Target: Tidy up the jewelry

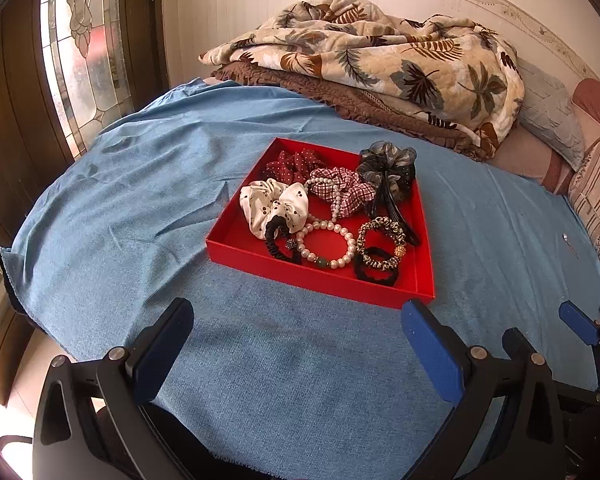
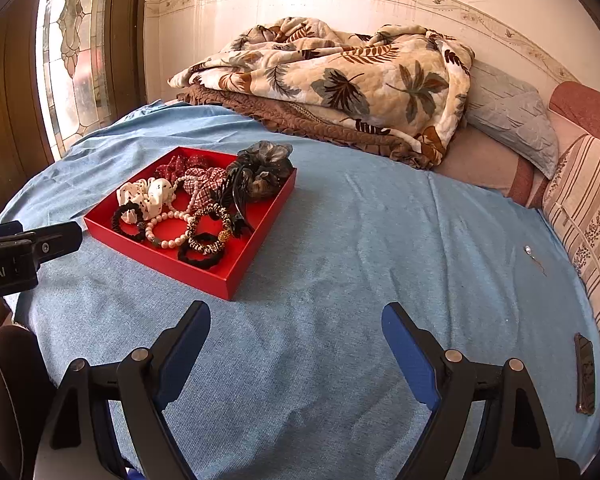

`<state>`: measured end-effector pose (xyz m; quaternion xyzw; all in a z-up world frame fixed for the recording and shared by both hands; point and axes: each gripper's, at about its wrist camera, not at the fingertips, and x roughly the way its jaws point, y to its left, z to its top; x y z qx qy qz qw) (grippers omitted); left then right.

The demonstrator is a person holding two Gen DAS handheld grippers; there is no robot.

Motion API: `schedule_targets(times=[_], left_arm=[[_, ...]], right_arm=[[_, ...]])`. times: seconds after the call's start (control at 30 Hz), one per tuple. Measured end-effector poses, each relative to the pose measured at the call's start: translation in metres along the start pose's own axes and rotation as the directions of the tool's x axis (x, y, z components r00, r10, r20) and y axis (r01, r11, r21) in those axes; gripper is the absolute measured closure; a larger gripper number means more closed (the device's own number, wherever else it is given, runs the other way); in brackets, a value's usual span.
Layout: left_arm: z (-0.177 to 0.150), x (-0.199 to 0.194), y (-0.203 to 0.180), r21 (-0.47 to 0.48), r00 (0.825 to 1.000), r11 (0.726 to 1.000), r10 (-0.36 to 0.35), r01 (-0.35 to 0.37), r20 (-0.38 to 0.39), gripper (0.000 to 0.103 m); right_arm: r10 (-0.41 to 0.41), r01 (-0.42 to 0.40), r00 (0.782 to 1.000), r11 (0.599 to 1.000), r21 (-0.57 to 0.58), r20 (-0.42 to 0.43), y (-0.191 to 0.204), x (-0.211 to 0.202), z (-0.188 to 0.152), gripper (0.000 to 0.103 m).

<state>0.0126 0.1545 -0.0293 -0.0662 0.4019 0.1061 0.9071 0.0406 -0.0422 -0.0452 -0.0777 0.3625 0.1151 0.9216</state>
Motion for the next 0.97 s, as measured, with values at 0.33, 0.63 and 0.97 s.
schedule_targets(times=[0.33, 0.63, 0.97], left_arm=[[0.000, 0.005, 0.007, -0.021, 1.000, 1.000, 0.005, -0.006, -0.021, 0.000], [-0.001, 0.010, 0.010, -0.025, 1.000, 1.000, 0.003, -0.003, -0.029, 0.000], [-0.001, 0.011, 0.013, -0.028, 1.000, 0.999, 0.019, -0.019, -0.021, 0.000]], right_arm=[[-0.004, 0.004, 1.000, 1.000, -0.001, -0.025, 0.000, 0.004, -0.002, 0.012], [0.017, -0.017, 1.000, 1.000, -0.010, -0.005, 0.005, 0.004, -0.001, 0.012], [0.036, -0.036, 0.999, 0.999, -0.008, -0.021, 0.009, 0.010, -0.001, 0.012]])
